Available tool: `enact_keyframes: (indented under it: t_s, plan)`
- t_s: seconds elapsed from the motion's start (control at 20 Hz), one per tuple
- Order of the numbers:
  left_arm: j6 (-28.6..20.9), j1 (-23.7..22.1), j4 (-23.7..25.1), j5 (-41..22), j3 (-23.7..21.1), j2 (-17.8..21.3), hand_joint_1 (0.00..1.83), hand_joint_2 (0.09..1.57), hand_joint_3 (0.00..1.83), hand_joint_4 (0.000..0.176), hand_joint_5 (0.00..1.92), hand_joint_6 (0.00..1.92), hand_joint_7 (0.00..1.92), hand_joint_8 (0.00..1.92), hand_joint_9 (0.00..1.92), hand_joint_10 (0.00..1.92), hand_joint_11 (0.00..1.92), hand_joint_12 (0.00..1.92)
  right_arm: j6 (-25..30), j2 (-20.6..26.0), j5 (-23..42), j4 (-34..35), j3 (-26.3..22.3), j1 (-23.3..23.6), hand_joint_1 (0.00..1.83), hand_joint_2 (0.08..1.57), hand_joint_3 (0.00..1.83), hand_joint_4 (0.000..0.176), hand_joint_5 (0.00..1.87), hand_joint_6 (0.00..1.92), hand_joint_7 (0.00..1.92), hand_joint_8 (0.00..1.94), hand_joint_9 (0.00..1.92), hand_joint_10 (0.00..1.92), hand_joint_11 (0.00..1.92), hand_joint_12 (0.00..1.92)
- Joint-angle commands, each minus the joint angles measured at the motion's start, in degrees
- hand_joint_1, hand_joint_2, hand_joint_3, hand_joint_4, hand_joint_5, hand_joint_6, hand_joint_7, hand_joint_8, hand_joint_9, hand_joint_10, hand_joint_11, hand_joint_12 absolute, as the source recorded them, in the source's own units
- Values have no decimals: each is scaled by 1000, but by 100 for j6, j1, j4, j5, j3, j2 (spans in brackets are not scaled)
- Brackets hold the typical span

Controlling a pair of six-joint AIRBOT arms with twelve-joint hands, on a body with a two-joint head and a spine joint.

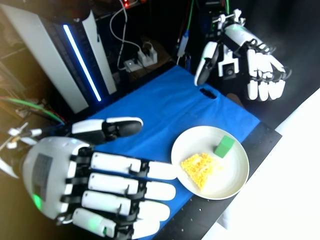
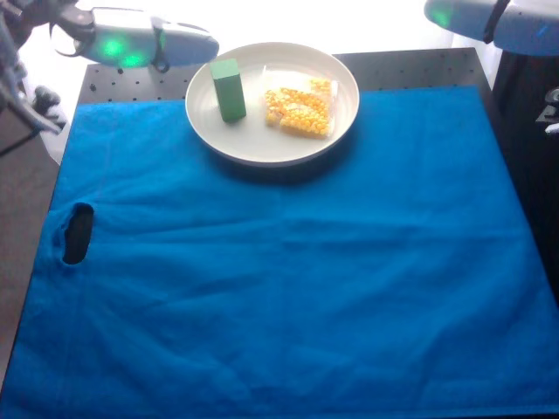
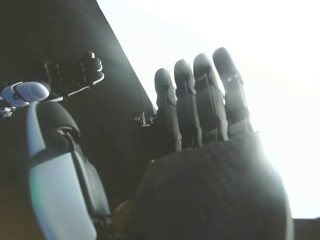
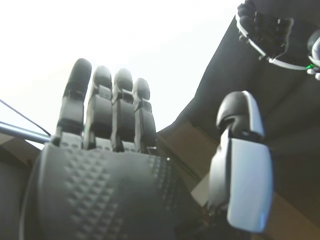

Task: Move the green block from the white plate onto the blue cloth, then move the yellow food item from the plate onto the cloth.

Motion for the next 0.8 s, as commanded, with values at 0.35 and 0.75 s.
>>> enact_keyframes:
  t_s: [0.35, 0.75]
  plan:
    - [-659, -881, 1622, 1559, 670, -393, 731, 849, 0, 0, 372, 0, 546, 0, 444, 0, 140, 670, 42, -26, 695, 64, 18, 77, 583, 765, 0, 0, 351, 0, 319, 1, 332, 4, 0, 1126]
    - [-658, -1067, 2078, 2268, 1099, -849, 694, 662, 9, 0, 362, 0, 523, 0, 465, 0, 190, 770, 42, -63, 693, 12, 19, 77, 577, 807, 8, 0, 352, 0, 318, 2, 306, 8, 0, 1038]
